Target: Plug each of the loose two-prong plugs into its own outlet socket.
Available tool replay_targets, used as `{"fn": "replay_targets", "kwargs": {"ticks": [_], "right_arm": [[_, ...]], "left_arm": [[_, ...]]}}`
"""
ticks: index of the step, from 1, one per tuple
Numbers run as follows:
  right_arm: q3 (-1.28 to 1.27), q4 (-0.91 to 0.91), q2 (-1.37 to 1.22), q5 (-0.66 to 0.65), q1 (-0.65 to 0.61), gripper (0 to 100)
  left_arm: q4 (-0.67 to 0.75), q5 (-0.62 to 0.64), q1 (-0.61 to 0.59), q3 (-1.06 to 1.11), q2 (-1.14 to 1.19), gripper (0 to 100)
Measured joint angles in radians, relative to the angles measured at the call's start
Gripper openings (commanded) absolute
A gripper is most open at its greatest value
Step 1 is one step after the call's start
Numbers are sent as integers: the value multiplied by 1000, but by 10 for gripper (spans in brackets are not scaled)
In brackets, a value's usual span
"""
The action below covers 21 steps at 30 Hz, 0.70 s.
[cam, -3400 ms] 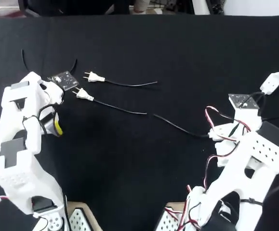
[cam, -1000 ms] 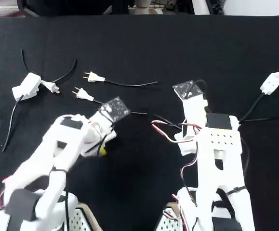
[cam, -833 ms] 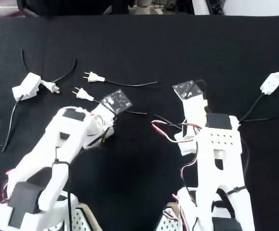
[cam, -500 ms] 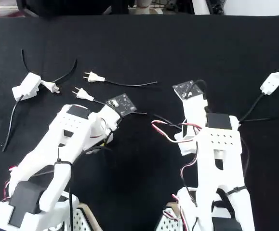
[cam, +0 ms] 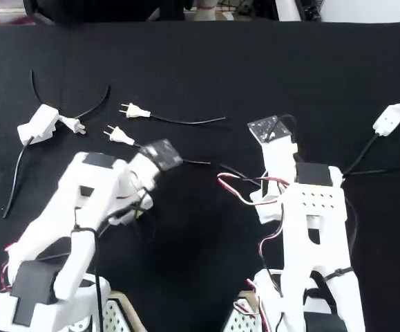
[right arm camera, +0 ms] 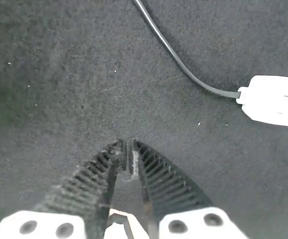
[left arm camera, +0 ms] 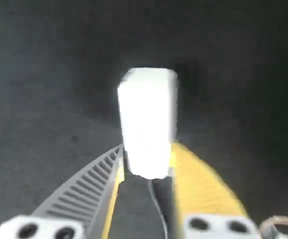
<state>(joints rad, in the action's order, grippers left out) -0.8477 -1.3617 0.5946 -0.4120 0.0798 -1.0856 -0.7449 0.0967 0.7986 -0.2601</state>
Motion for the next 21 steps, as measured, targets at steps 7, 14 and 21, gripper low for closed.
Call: {"fn": "replay_targets", "kwargs": {"ticks": [7,14,21], "right_arm": [[-6,0,0,0,0,15],[-6,0,0,0,0,15],[-29,21,0,0,0,15]], "left_arm": [[68,14,-106,-2,0,432],[-17,23,-129,-72,-72,255],[-169,133,34,-72,-374,163]]}}
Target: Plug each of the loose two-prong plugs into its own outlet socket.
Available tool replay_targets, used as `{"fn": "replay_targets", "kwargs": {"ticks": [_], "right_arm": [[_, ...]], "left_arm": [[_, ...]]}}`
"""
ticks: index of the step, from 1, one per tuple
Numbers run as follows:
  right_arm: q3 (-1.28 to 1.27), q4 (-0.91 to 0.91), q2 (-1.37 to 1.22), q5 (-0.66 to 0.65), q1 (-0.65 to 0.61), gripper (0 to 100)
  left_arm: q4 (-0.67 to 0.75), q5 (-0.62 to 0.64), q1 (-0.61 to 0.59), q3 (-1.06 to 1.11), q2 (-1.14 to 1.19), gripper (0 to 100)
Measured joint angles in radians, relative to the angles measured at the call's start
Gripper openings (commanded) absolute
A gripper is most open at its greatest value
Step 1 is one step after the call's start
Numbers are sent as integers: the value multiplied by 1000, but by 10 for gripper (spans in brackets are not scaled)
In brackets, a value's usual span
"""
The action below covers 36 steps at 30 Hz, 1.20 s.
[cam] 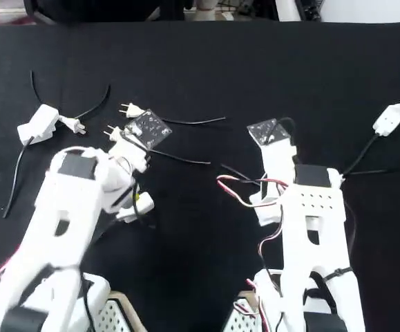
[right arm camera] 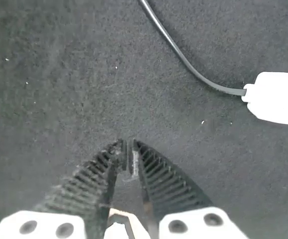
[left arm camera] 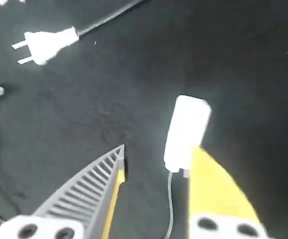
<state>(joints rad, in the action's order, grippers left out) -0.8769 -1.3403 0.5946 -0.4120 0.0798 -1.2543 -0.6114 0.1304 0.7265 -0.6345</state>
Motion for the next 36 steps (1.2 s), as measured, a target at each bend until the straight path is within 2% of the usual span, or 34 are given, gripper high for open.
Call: {"fn": "replay_targets", "kwargs": {"ticks": [3,6,8,9,15,20,23,27,29,31,36], "right_arm": [[0,8,0,0,0,15],[0,11,0,0,0,15],[0,11,0,0,0,15],[0,11,0,0,0,15],[0,11,0,0,0,15],[-3,28,0,2,0,15],[-6,52,0,32,0,15],[-6,61,0,40,0,15],[-6,61,0,40,0,15],[-6,61,0,41,0,15],[8,23,0,104,0,16]], "left_arm": [[-120,0,75,3,-147,162],[-140,-57,127,69,-180,134],[-127,-106,153,126,-121,74],[-110,-91,157,127,-78,55],[-80,-75,196,118,176,51],[112,-58,146,80,318,52],[124,-66,110,29,373,52],[138,-172,11,-29,396,52],[121,-176,-8,-51,394,52],[40,-170,-5,-83,362,52],[-110,-48,-51,-163,153,114]]}}
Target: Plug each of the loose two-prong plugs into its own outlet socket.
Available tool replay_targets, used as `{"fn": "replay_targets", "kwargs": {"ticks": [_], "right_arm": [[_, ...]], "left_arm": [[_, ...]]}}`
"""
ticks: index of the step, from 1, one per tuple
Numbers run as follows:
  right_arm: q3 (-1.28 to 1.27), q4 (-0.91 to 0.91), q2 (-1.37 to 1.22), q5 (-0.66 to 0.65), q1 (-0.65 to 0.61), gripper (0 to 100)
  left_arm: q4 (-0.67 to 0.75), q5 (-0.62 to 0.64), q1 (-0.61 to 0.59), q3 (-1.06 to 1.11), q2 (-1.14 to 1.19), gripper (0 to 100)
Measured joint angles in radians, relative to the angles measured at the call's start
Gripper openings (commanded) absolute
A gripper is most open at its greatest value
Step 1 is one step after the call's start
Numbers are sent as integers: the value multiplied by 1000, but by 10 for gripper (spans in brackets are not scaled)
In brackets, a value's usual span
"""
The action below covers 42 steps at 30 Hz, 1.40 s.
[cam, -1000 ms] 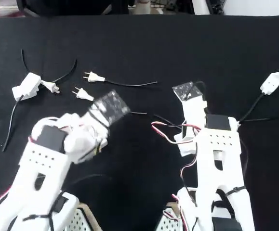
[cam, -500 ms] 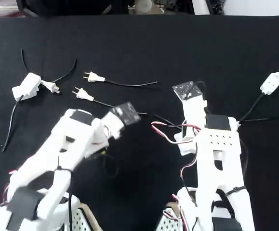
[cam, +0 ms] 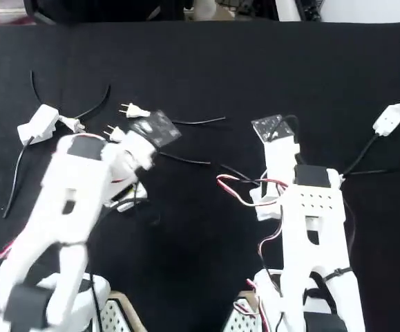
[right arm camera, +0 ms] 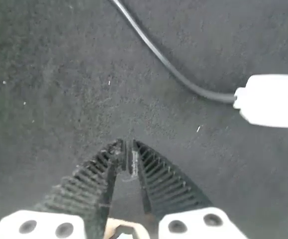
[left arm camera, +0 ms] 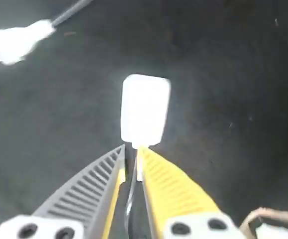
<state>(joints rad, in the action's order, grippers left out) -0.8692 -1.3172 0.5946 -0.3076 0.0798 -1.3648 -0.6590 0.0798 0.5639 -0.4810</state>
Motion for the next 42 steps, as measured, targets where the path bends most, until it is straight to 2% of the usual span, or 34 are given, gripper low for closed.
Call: {"fn": "replay_targets", "kwargs": {"ticks": [2,5,9,12,14,17,19,23,28,31,36,42], "right_arm": [[41,-29,0,15,-6,16],[150,-100,-28,23,-100,16],[358,-138,-210,41,-269,16],[532,-115,-428,-6,-373,16],[640,-94,-575,-78,-450,60],[796,-94,-761,-183,-531,201],[907,-115,-864,-245,-565,260],[1091,-106,-1043,-301,-580,237],[1214,-18,-1267,-308,-578,127],[1310,-8,-1364,-316,-568,73],[1508,-137,-1478,-361,-528,19],[1685,-354,-1513,-367,-514,12]], "left_arm": [[-5,52,-75,2,-110,145],[44,123,-226,94,-259,158],[114,152,-334,347,-394,156],[233,160,-404,543,-474,156],[256,160,-433,644,-526,156],[270,160,-473,755,-611,156],[272,135,-496,810,-667,156],[273,110,-514,884,-783,156],[273,104,-516,944,-899,157],[224,61,-516,947,-951,156],[172,12,-489,970,-1016,156],[147,8,-485,976,-1066,156]]}}
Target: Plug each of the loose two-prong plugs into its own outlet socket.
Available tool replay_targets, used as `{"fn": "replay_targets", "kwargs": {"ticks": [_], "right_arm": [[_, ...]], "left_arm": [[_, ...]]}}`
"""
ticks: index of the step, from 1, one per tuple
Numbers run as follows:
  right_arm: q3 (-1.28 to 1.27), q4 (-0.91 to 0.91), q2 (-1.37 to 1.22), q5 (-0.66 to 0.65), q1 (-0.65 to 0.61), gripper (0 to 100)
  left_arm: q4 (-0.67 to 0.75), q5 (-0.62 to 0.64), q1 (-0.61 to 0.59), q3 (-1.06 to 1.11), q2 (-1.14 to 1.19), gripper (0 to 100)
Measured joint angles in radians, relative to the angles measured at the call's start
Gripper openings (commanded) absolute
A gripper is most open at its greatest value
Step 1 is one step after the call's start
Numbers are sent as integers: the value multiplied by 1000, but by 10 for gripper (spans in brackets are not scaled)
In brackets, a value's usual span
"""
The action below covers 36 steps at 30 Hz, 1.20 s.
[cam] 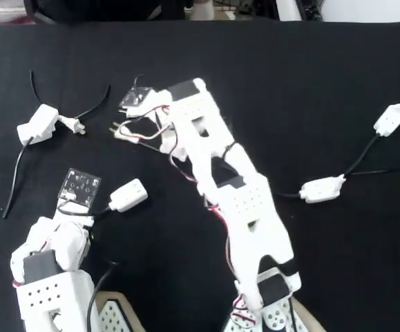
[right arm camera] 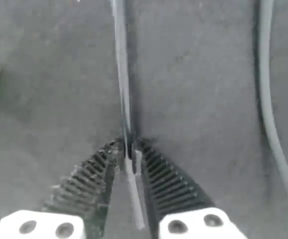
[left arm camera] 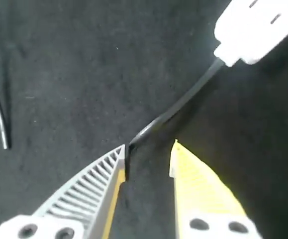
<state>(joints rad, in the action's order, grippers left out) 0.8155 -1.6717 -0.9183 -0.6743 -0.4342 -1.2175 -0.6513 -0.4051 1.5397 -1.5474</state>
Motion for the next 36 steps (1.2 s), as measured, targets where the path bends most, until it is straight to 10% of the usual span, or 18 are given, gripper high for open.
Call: {"fn": "replay_targets", "kwargs": {"ticks": [10,20,25,29,36], "right_arm": [[-207,-54,157,-212,97,12],[-967,-5,658,-494,319,19],[-1194,74,827,-562,454,208],[-1223,83,891,-453,470,323],[-1223,121,1031,20,339,231]], "left_arm": [[-9,-35,5,0,-5,156],[-9,-35,6,0,-5,156],[-9,-35,6,0,-5,156],[-26,-35,6,0,-5,157],[-29,-35,6,0,-5,158]]}}
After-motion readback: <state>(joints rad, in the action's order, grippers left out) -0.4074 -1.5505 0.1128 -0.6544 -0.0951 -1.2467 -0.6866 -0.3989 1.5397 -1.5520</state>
